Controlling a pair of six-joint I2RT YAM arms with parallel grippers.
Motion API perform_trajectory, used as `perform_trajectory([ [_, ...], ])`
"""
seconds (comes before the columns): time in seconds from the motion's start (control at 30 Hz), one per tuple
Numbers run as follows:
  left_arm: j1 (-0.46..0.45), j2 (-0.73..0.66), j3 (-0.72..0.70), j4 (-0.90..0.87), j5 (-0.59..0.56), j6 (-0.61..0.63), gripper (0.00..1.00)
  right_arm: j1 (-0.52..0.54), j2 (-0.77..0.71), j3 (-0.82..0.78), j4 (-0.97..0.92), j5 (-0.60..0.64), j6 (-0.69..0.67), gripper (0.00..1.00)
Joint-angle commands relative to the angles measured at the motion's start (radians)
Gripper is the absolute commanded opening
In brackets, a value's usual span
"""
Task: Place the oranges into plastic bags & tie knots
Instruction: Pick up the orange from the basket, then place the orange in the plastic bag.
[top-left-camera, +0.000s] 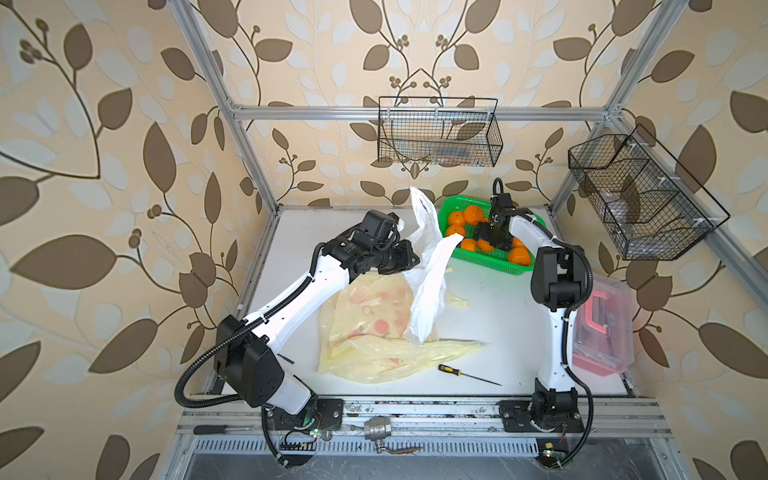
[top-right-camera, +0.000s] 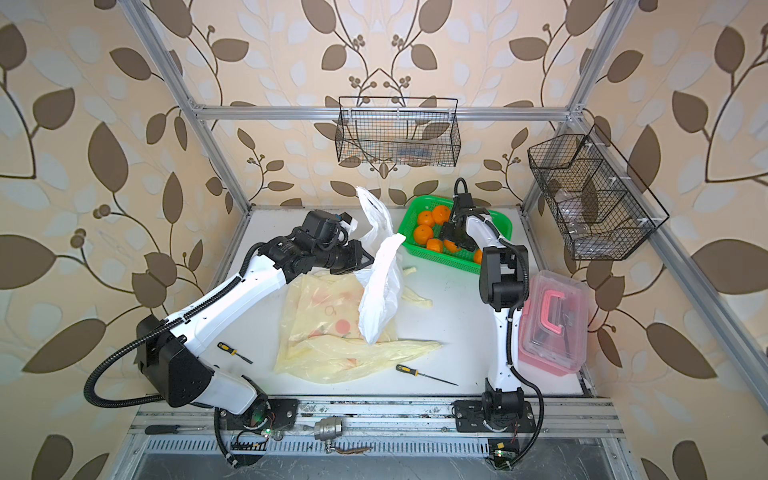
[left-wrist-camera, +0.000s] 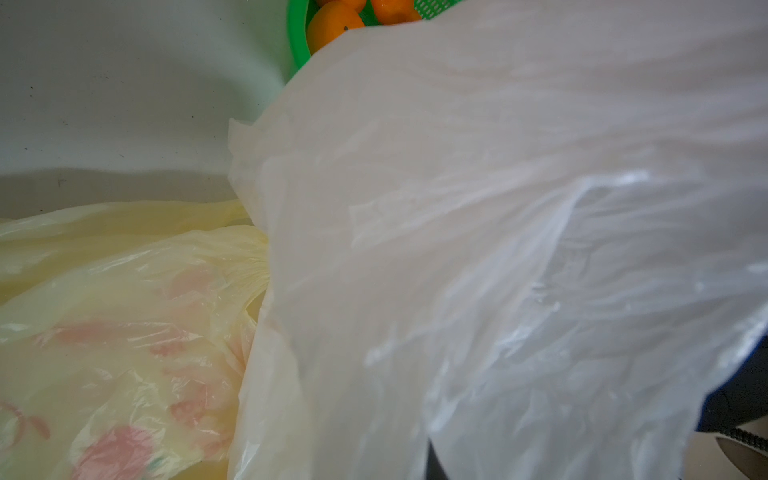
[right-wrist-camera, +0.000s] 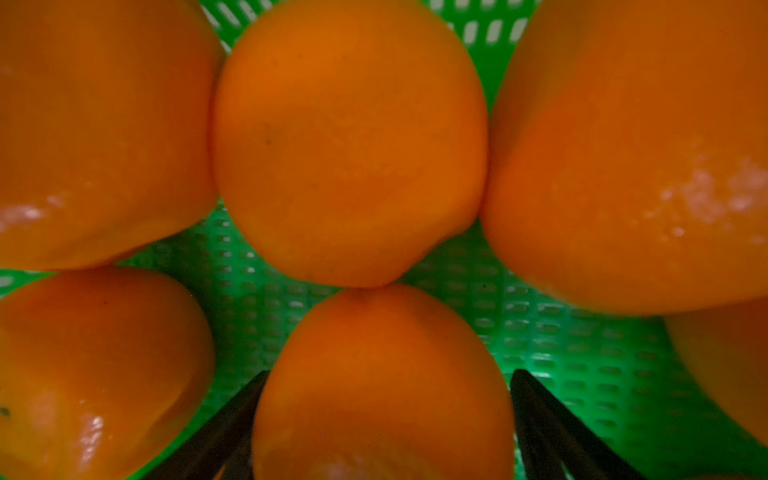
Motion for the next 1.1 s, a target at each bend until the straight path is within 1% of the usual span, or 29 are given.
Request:
perform_trajectory([
  [0.0, 0.005, -0.018, 0.021, 0.019, 0.022, 0.025, 0.13, 0.005, 0.013, 0.028, -0.034, 0.005, 0.01, 0.81],
  [0.17, 0.006, -0.029, 0.02, 0.025, 0.017, 0.036, 0.12, -0.001, -0.068, -0.021, 0.008, 0.011, 0.02, 0.67],
  [0.23, 0.006, -0.034, 0.017, 0.032, 0.021, 0.046, 0.11, -0.009, -0.127, -0.064, 0.036, 0.013, 0.026, 0.64],
  [0.33, 0.007, -0.045, 0.012, 0.052, 0.031, 0.065, 0.1, -0.019, -0.233, -0.146, 0.083, 0.017, 0.027, 0.61],
  [0.47, 0.006, -0.047, -0.007, 0.118, 0.067, 0.09, 0.1, -0.013, -0.474, -0.341, 0.204, -0.001, -0.005, 0.59],
  [0.57, 0.007, -0.047, -0.013, 0.155, 0.085, 0.097, 0.1, -0.002, -0.674, -0.52, 0.276, -0.068, -0.006, 0.57],
  [0.63, 0.006, -0.047, -0.017, 0.178, 0.094, 0.096, 0.1, 0.016, -0.801, -0.62, 0.289, -0.147, -0.015, 0.55],
  [0.67, 0.007, -0.047, -0.016, 0.185, 0.099, 0.095, 0.1, 0.031, -0.852, -0.65, 0.285, -0.17, -0.03, 0.55],
  [0.73, 0.006, -0.037, -0.012, 0.19, 0.108, 0.094, 0.1, 0.089, -0.967, -0.695, 0.26, -0.181, -0.063, 0.53],
  [0.83, 0.006, -0.019, -0.011, 0.202, 0.134, 0.094, 0.1, 0.199, -1.079, -0.719, 0.251, -0.192, -0.065, 0.53],
  [0.9, 0.006, -0.008, -0.013, 0.21, 0.148, 0.094, 0.1, 0.267, -1.097, -0.709, 0.241, -0.211, -0.059, 0.52],
  [1.07, 0.006, -0.007, -0.024, 0.203, 0.151, 0.097, 0.09, 0.432, -1.127, -0.623, 0.256, -0.194, -0.057, 0.52],
])
